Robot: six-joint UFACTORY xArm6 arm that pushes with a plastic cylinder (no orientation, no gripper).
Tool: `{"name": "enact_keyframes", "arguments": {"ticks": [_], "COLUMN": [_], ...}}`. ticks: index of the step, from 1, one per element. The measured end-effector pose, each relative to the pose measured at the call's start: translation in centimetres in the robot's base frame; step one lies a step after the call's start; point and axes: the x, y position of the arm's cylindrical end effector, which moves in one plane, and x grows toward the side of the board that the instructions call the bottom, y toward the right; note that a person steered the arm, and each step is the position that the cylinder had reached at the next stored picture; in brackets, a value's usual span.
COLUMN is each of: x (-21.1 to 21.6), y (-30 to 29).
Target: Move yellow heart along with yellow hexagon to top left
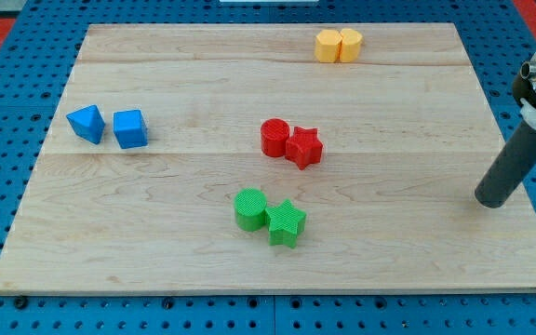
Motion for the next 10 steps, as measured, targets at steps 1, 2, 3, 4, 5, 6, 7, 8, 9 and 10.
{"name": "enact_keyframes", "arguments": {"ticks": [1, 2, 3, 4, 5, 6, 7, 8, 9, 10], "x": [0.0, 0.0, -4.0, -9.3, -16.1, -22.6, -27.7, -27.7, -27.7, -27.7], "y": [0.1, 0.1, -0.1, -0.4, -1.8, -4.2, -5.5, -9.9, -16.9, -23.7]}}
